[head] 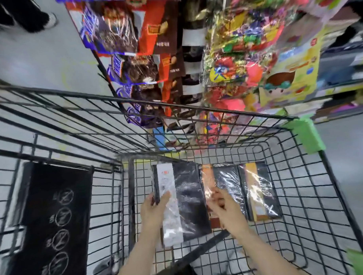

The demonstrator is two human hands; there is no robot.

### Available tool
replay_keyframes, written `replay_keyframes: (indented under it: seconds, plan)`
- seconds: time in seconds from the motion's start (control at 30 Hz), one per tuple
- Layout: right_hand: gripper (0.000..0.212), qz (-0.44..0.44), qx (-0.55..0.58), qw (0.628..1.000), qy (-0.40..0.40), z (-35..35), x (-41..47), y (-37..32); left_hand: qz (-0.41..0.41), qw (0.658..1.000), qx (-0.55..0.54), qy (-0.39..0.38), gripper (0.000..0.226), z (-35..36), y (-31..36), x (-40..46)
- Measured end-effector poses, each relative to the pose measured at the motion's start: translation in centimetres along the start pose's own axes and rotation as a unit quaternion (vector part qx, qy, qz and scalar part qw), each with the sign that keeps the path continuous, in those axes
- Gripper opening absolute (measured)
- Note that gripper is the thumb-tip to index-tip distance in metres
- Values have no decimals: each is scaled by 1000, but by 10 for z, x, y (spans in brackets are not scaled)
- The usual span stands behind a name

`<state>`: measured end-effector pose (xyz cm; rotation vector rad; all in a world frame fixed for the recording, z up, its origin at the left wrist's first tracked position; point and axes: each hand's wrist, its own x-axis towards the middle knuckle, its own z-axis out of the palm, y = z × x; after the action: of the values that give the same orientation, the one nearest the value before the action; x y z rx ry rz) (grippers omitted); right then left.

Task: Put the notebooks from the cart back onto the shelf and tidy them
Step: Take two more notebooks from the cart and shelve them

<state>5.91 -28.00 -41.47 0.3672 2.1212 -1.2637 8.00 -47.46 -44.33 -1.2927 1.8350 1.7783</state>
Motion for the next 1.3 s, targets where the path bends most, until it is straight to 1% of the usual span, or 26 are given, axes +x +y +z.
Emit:
replay_keyframes:
  seconds: [0.03, 0.07, 0.1, 0.13, 0.2, 0.23, 0.27, 0.3, 0.33, 0.4, 0.43, 0.47, 0.5, 0.57, 0.67, 0.73, 0.8, 0.87, 0.97, 1.0, 1.03, 1.1, 1.17, 1.2, 1.27, 1.3]
  plan:
    - [59, 9, 20, 1000, -20, 0, -2, -7, -2, 1000, -22, -14, 78, -5, 6, -5]
    - [71, 24, 35, 998, -36, 1, -3, -12, 7, 999, -38, -38, 77, -8, 11, -9]
    - [81, 42, 39, 997, -46, 2, -5, -19, 9, 996, -55, -64, 67, -9, 20, -16]
    - [88, 58, 42, 996, -46, 3, -6, -22, 11, 995, -60, -85, 50, -7, 25, -19]
    - [92, 73, 76, 994, -20, 1, -8, -24, 33, 993, -53, -101, 27, 2, 38, -28]
    - [92, 68, 97, 993, -3, -4, -11, -24, 50, 993, -44, -97, 22, 7, 44, -33]
    - [89, 55, 110, 992, 16, -11, -13, -21, 67, 994, -10, -83, 19, 9, 41, -28]
    - [83, 41, 111, 992, 32, -18, -15, -20, 81, 994, 8, -76, 20, 9, 42, -27]
    - [73, 35, 109, 992, 48, -25, -17, -17, 84, 994, 32, -57, 21, 8, 37, -21]
    - [48, 9, 113, 991, 68, -40, -17, -10, 87, 994, 69, -25, 15, 3, 20, -2]
    - [34, -2, 118, 990, 73, -47, -17, -7, 72, 993, 88, -14, 21, 3, 12, 3]
    - [28, -7, 123, 989, 81, -52, -15, -2, 52, 992, 114, -6, 36, 4, 1, 11]
    - [26, -10, 128, 988, 87, -57, -11, 3, 37, 988, 147, -6, 48, 6, -6, 13]
    - [24, -3, 131, 987, 88, -62, -7, 12, 42, 985, 164, 12, 51, 14, -18, 16]
    - [20, 3, 141, 986, 88, -61, -3, 26, 52, 990, 125, 51, 49, 20, -24, 11]
    - [20, -2, 158, 983, 97, -60, -2, 28, 28, 992, 96, 73, 44, 19, -21, 11]
    - [20, -2, 173, 980, 100, -60, -3, 28, -5, 996, 65, 53, 46, 14, -16, 13]
    - [25, -1, 182, 979, 95, -61, -9, 25, -19, 998, 66, 10, 54, 9, -6, 8]
    - [46, -13, 171, 981, 91, -71, -28, 8, -3, 998, 61, -26, 64, -7, 17, -9]
    - [49, -17, 169, 981, 90, -78, -37, -1, 7, 997, 65, -30, 67, -15, 26, -17]
    - [47, -21, 173, 980, 90, -85, -44, -6, 23, 997, 70, -33, 72, -22, 38, -27]
    - [38, -24, 172, 981, 81, -100, -66, -25, 60, 994, 84, -38, 79, -35, 61, -48]
    - [31, -26, 186, 979, 81, -119, -91, -43, 84, 993, 79, -37, 70, -39, 87, -76]
    - [31, -35, 198, 976, 87, -130, -103, -55, 95, 993, 64, -32, 66, -40, 101, -88]
    - [50, -61, 196, 973, 104, -155, -124, -72, 125, 990, 56, -35, 66, -34, 125, -116]
    - [53, -70, 186, 974, 109, -170, -131, -76, 148, 986, 66, -38, 69, -27, 137, -132]
